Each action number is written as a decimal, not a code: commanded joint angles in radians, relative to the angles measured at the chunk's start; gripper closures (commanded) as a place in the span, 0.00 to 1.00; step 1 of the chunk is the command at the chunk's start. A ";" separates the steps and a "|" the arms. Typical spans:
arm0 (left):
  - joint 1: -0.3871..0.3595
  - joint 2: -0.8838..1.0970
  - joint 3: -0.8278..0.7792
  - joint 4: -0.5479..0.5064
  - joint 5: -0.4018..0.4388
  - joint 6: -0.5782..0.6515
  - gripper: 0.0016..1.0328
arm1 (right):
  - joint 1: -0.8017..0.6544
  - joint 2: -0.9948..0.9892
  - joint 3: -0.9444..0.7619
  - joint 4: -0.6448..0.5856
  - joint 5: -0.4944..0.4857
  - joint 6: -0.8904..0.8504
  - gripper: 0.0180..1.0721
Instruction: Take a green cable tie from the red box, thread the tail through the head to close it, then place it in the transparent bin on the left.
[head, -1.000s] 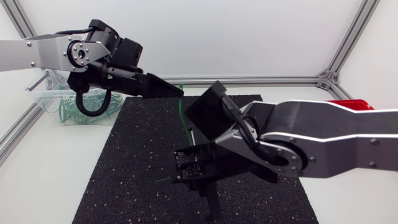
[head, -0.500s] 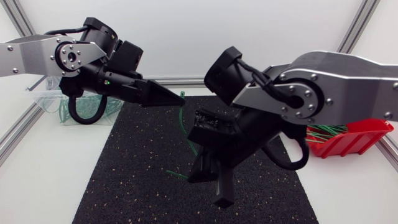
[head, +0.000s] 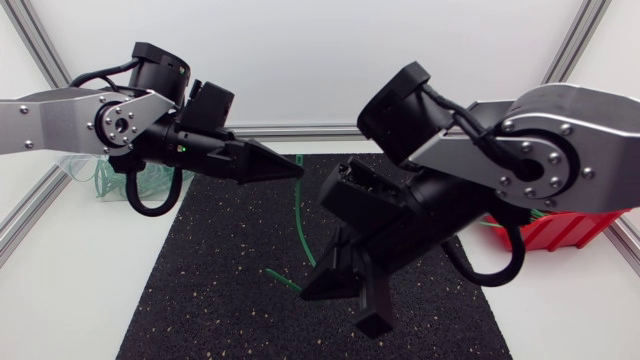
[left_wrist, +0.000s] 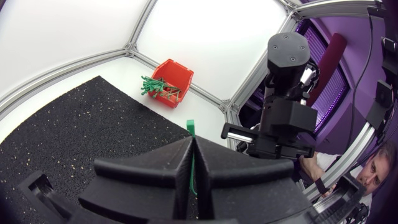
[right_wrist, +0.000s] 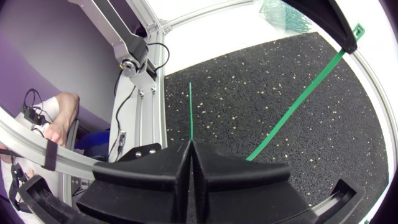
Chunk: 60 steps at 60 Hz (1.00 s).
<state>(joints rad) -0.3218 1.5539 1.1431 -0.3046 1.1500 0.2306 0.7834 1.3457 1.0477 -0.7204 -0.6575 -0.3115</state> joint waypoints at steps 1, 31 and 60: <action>-0.008 -0.035 -0.049 0.055 0.005 -0.077 0.97 | 0.004 -0.017 -0.015 0.007 -0.031 0.046 0.95; -0.003 -0.178 -0.307 0.613 0.033 -0.539 0.97 | -0.065 -0.019 -0.008 -0.051 -0.260 0.255 0.95; -0.060 -0.219 -0.488 0.832 -0.056 -0.677 0.97 | -0.174 0.058 -0.018 -0.057 -0.496 0.535 0.95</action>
<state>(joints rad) -0.3634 1.3457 0.6777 0.4900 1.1126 -0.3985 0.6350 1.3819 1.0439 -0.7635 -1.1336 0.1581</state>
